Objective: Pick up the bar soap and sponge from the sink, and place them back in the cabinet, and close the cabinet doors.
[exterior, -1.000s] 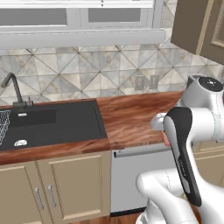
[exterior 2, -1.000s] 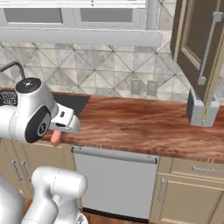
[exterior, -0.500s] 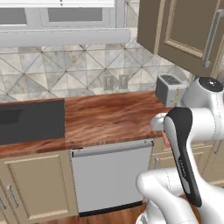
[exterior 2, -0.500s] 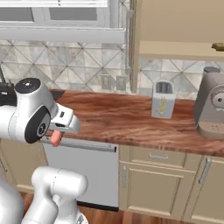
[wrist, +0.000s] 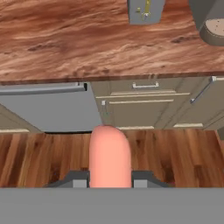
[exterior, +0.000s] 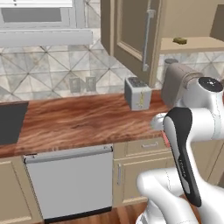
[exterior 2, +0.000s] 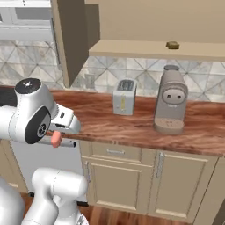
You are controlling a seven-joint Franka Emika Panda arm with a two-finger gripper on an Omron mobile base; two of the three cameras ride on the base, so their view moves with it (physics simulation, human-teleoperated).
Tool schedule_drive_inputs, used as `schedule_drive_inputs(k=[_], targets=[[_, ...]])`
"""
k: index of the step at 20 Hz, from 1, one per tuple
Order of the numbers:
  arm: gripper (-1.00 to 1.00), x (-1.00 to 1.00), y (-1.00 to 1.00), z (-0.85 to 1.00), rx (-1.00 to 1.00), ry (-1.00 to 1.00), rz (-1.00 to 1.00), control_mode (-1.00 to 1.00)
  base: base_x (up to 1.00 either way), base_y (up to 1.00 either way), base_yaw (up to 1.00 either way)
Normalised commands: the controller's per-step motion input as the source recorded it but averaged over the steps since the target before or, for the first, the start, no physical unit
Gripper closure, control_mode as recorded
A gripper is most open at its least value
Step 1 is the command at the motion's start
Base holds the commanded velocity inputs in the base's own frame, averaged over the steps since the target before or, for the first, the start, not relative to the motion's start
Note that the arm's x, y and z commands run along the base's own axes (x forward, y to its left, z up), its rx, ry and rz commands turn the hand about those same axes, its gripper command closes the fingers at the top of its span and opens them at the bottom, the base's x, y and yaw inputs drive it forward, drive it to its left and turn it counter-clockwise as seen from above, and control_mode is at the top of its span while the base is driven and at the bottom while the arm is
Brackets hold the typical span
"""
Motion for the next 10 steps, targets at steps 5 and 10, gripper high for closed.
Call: schedule_drive_inputs(k=[5,10], targets=[[1.00,0.00,0.00,0.00,0.00,0.00,0.00,1.00,-0.09,-0.88,0.01],[1.00,0.00,0.00,0.00,0.00,0.00,0.00,1.00,-0.01,-0.81,0.02]])
